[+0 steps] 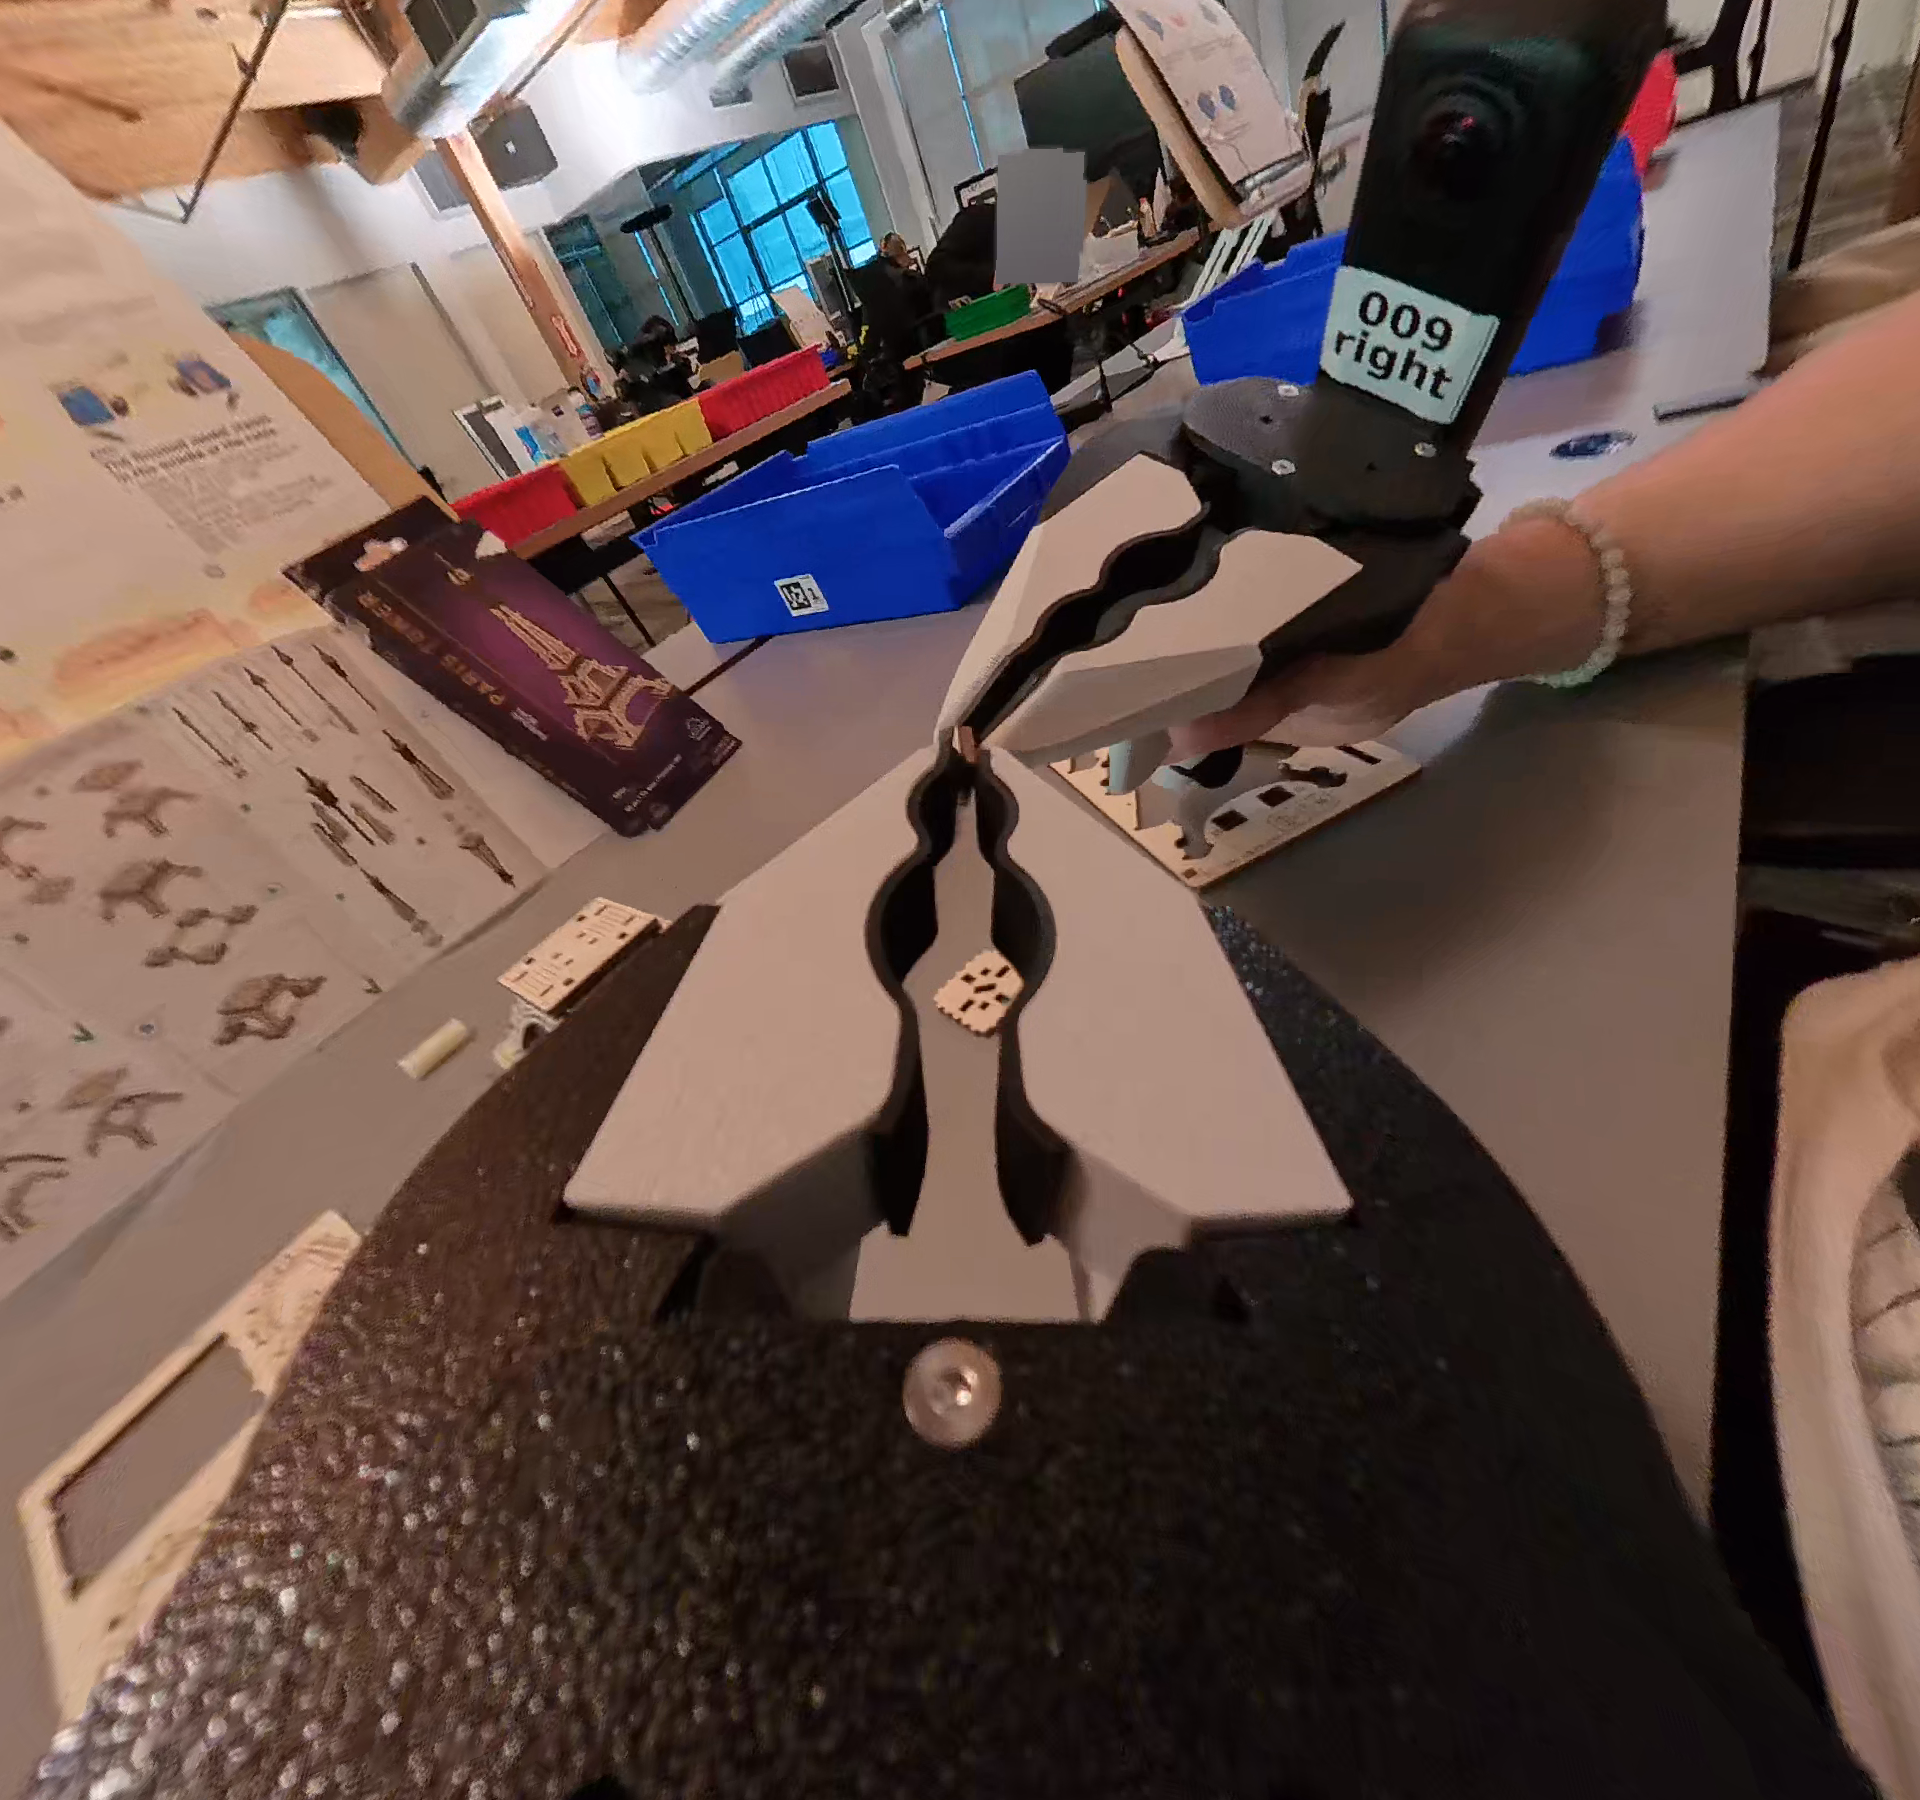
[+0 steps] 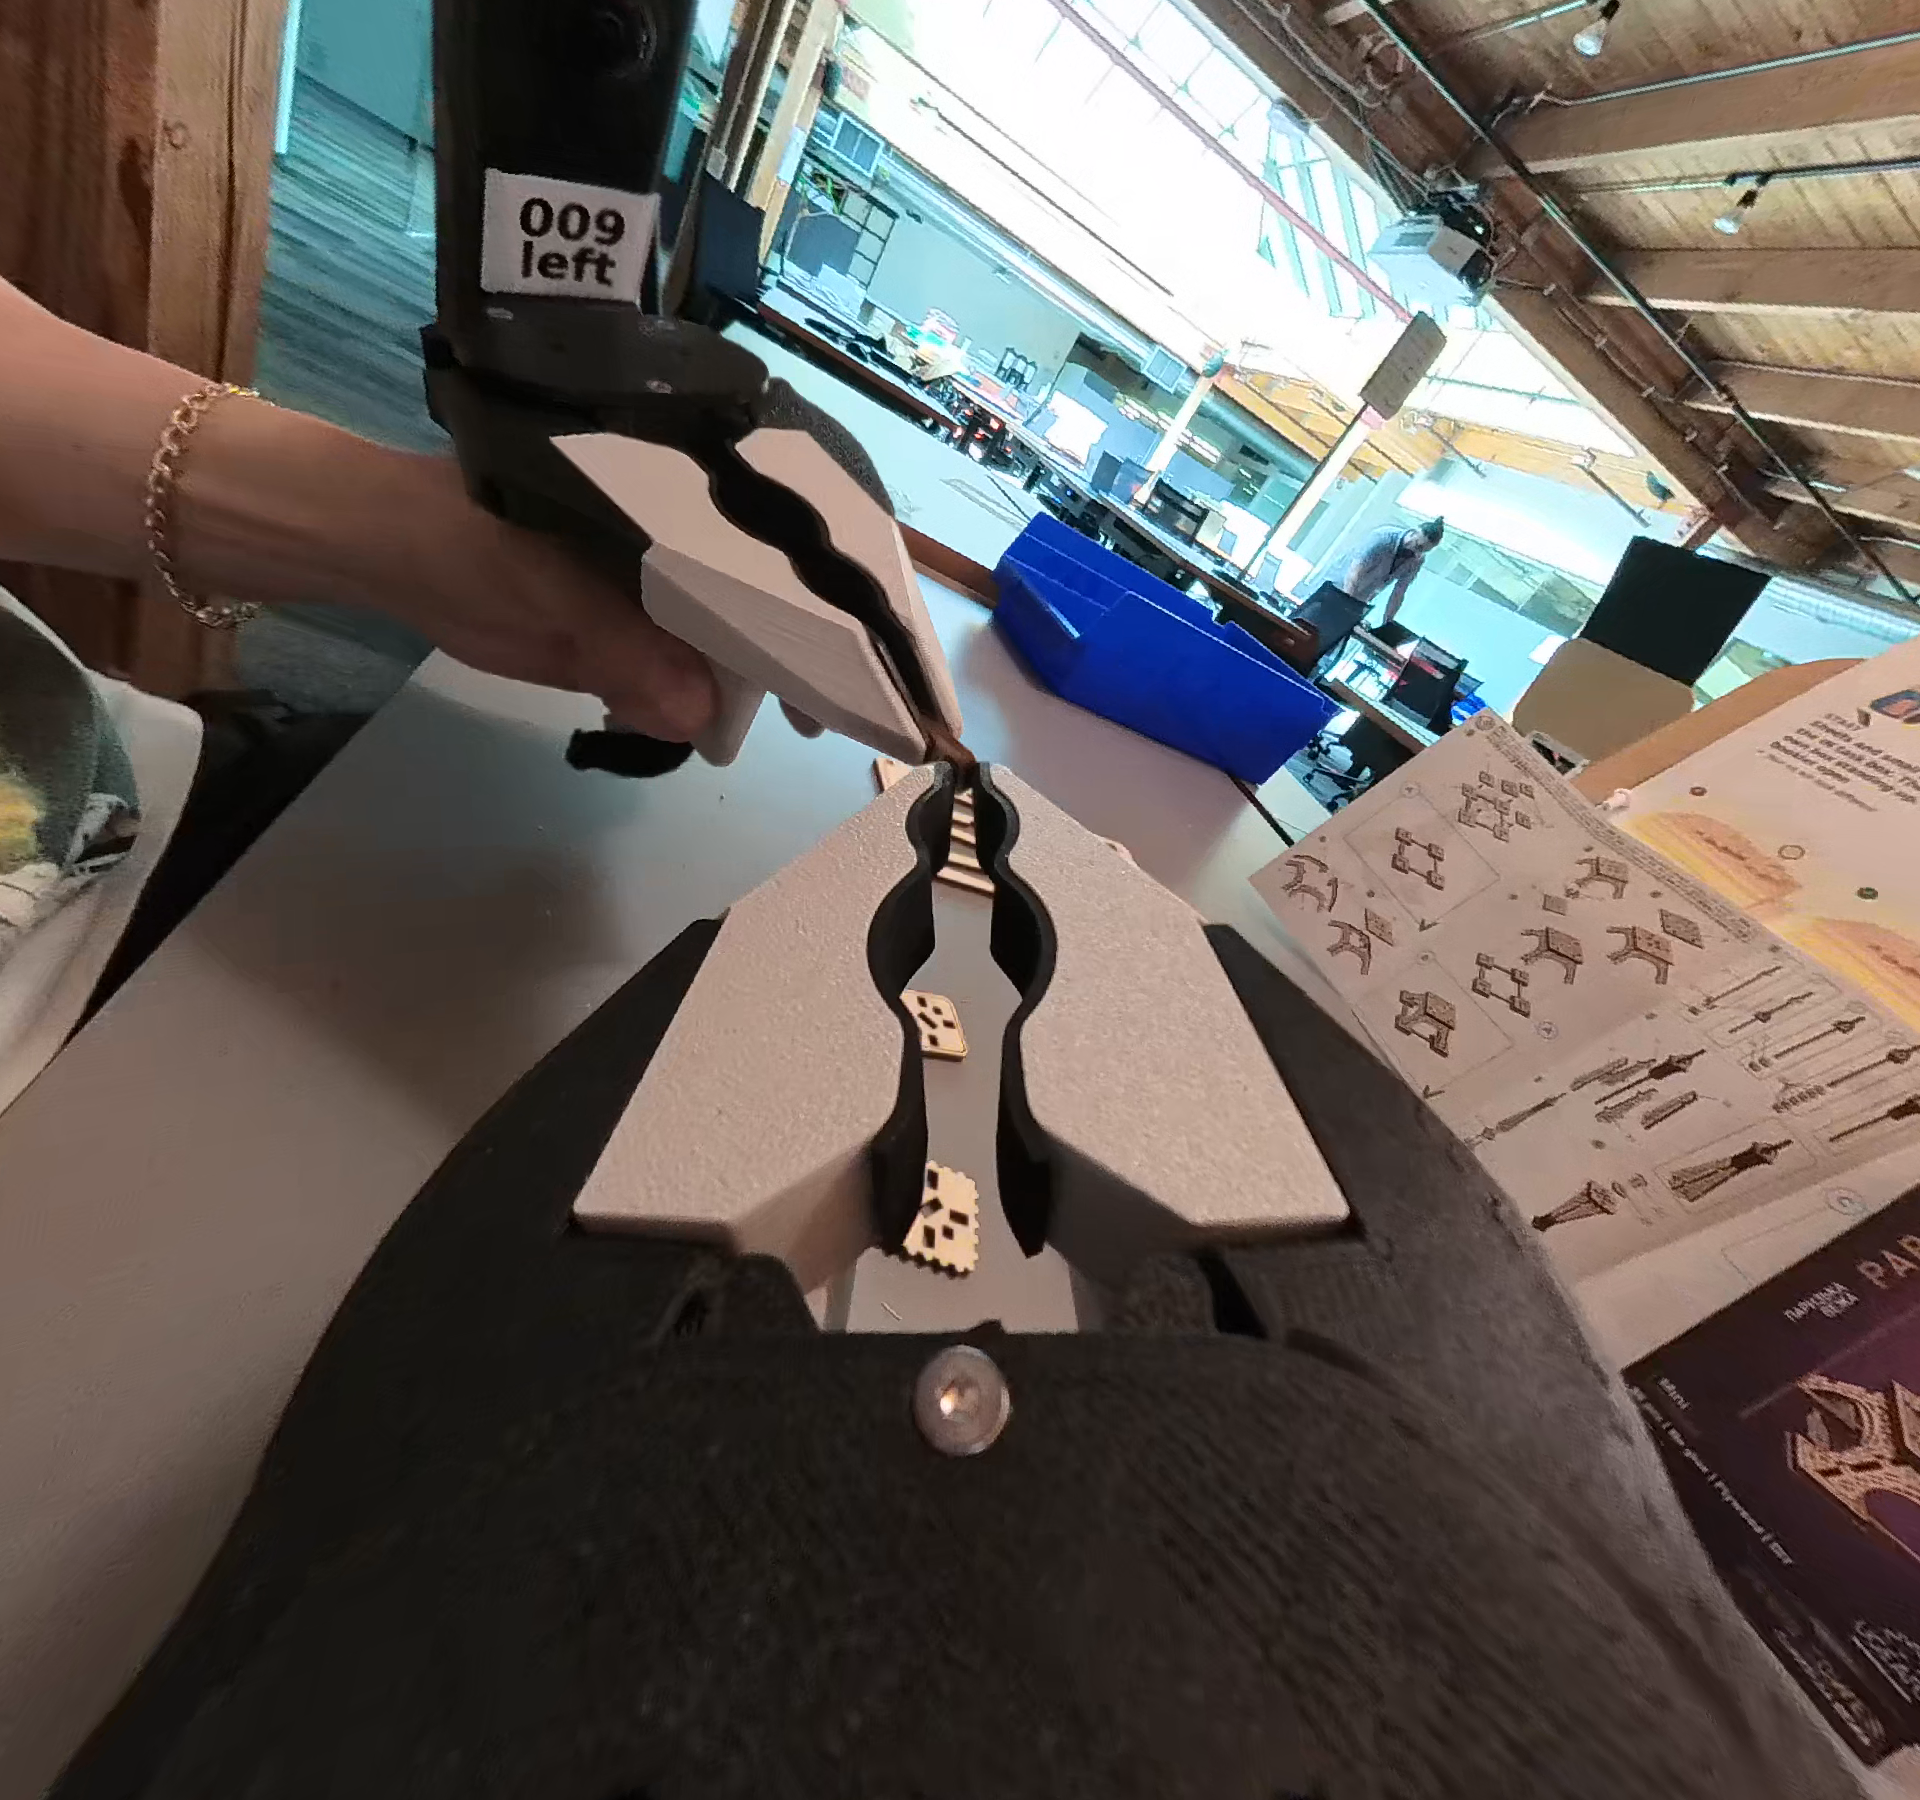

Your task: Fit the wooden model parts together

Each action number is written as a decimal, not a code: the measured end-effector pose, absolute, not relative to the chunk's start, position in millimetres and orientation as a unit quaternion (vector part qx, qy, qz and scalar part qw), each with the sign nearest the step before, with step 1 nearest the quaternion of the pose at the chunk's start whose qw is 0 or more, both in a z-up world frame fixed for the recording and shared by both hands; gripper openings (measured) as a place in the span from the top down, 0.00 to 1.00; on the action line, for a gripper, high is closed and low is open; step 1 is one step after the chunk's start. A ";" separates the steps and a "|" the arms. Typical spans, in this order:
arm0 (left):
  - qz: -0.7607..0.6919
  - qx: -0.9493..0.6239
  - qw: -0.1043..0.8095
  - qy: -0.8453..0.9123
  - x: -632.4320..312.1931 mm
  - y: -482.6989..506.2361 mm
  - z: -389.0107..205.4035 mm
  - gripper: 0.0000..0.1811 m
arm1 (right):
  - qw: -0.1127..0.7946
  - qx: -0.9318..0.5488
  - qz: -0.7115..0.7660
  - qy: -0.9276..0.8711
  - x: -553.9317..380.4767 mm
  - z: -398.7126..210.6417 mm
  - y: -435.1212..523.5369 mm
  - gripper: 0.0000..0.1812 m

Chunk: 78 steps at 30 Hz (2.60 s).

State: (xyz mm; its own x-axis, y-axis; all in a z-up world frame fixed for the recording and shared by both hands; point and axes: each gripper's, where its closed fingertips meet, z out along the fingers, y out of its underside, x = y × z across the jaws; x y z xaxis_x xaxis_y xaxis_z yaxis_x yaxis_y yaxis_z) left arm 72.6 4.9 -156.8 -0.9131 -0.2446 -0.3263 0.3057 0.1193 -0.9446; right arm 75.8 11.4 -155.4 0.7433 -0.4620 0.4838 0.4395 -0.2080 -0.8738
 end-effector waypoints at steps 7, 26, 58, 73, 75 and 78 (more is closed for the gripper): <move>-0.705 -0.062 0.072 0.703 73.1 8.0 -158.6 0.99 | 0.602 -0.689 -0.404 -0.018 76.5 -157.1 14.3 1.00; -0.695 -0.007 0.213 0.687 90.4 16.3 -141.5 1.00 | 0.624 -0.683 -0.378 -0.007 81.1 -151.9 9.3 0.86; -0.236 0.565 0.568 0.550 74.7 -10.3 -180.8 1.00 | 0.584 -0.780 -0.224 0.002 72.6 -182.9 -5.6 0.97; -0.209 0.615 0.648 0.398 68.6 -21.9 -162.6 1.00 | 0.689 -0.714 -0.017 0.127 70.5 -162.1 -12.1 0.94; -0.208 0.614 0.654 0.389 68.9 -21.7 -159.9 1.00 | 0.697 -0.703 -0.001 0.143 73.3 -160.6 -14.9 0.95; -0.204 0.617 0.657 0.382 68.7 -21.9 -158.1 1.00 | 0.698 -0.700 0.019 0.154 73.1 -162.4 -14.8 0.94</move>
